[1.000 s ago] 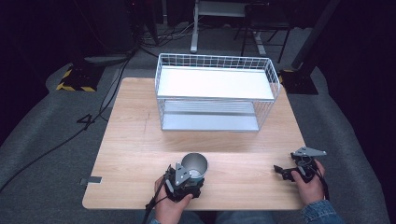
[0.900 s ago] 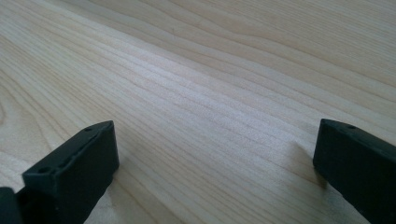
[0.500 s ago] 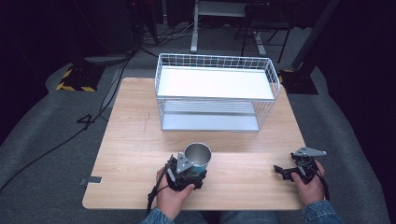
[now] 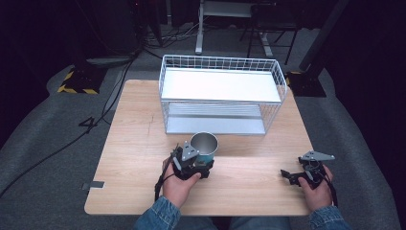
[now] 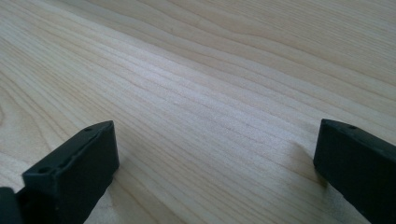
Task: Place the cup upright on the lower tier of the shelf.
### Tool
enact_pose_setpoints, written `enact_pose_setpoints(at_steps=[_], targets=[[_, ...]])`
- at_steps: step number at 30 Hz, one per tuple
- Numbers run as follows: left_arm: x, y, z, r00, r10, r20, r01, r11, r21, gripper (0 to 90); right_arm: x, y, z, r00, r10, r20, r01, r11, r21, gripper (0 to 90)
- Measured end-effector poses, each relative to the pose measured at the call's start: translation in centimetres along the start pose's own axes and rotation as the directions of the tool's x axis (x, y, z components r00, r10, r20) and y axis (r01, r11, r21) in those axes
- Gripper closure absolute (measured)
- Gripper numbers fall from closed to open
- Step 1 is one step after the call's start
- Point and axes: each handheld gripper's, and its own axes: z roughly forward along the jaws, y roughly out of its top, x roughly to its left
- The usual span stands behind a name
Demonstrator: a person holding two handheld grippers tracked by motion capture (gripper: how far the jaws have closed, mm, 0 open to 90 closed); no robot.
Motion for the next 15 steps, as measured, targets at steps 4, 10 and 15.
enact_pose_setpoints(at_steps=[4, 10, 15], targets=[[0.5, 0.9, 0.2, 1.0, -0.001, 0.004, 0.001, 1.0, -0.004, 23.1, 0.0, 0.0, 0.0, 1.0, 0.0, 0.0, 0.0, 1.0, 0.0, 0.2], [1.3, 1.8, 0.5, 0.9999, 0.016, 0.003, -0.016, 0.9998, -0.009, 23.1, 0.0, 0.0, 0.0, 1.0, 0.0, 0.0, 0.0, 1.0, 0.0, 0.2], [1.9, 2.5, 1.4, 0.9999, -0.002, 0.014, 0.003, 0.9993, -0.038, 23.1, 0.0, 0.0, 0.0, 1.0, 0.0, -0.002, 0.0, 1.0, 0.0, 0.2]])
